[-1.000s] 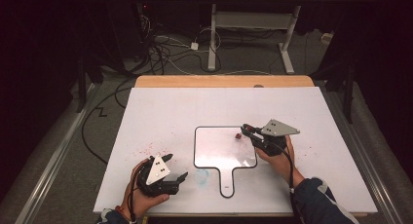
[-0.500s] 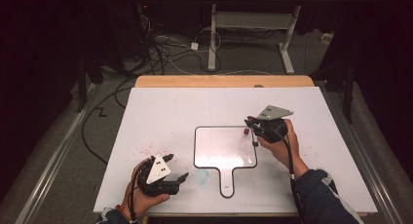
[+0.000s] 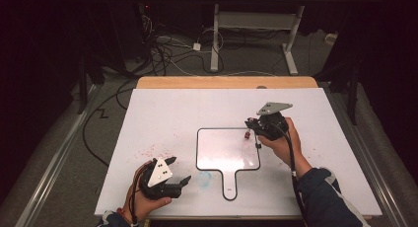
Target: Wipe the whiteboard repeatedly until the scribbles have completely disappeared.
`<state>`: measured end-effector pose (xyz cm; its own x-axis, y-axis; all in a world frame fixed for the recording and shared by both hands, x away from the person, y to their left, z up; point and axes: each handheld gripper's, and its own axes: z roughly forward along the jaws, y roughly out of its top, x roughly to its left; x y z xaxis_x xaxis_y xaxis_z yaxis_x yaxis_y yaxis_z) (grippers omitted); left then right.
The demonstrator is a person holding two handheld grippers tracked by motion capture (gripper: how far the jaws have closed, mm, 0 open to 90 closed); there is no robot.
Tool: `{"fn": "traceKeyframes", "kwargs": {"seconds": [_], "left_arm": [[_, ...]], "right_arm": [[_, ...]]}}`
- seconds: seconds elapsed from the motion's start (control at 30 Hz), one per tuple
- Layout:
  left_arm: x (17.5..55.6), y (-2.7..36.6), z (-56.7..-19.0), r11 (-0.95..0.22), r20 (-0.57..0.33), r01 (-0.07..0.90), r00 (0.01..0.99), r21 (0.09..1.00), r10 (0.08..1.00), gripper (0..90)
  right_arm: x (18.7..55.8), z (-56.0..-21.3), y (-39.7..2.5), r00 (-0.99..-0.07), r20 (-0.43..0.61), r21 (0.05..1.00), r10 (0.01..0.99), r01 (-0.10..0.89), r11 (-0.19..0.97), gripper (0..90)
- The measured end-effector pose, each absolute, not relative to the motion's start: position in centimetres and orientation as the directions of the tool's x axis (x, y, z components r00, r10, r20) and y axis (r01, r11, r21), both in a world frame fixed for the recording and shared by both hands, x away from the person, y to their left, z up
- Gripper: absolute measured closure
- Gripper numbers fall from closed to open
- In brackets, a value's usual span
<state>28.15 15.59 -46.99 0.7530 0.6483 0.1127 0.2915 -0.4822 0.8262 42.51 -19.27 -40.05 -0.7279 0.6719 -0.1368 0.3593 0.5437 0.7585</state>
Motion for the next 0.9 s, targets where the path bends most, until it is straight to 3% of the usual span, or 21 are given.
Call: {"fn": "traceKeyframes", "kwargs": {"seconds": [0.17, 0.43, 0.6, 0.8, 0.9], "left_arm": [[28.1, 15.5, -46.9, -0.483, 0.112, 0.29, 0.756, 0.826, 0.645, 22.7], [28.1, 15.5, -47.0, -0.486, 0.117, 0.289, 0.754, 0.824, 0.646, 22.7], [28.1, 15.5, -47.0, -0.487, 0.118, 0.289, 0.754, 0.824, 0.646, 22.6], [28.1, 15.4, -47.0, -0.493, 0.118, 0.29, 0.757, 0.82, 0.643, 22.6], [28.1, 15.4, -47.1, -0.493, 0.117, 0.293, 0.757, 0.819, 0.643, 22.6]], "right_arm": [[41.4, -39.6, -18.8, -0.76, -0.113, 0.728, 0.64, 0.375, 0.574, 81.5], [41.9, -40.2, -19.2, -0.704, -0.19, 0.751, 0.685, 0.344, 0.563, 81.5], [40.4, -40.2, -18.0, -0.777, -0.117, 0.765, 0.619, 0.327, 0.555, 81.5], [40.8, -40.2, -17.8, -0.711, -0.249, 0.733, 0.657, 0.305, 0.608, 81.5], [41.1, -40.2, -18.0, -0.703, -0.244, 0.734, 0.669, 0.317, 0.601, 81.5]]}}
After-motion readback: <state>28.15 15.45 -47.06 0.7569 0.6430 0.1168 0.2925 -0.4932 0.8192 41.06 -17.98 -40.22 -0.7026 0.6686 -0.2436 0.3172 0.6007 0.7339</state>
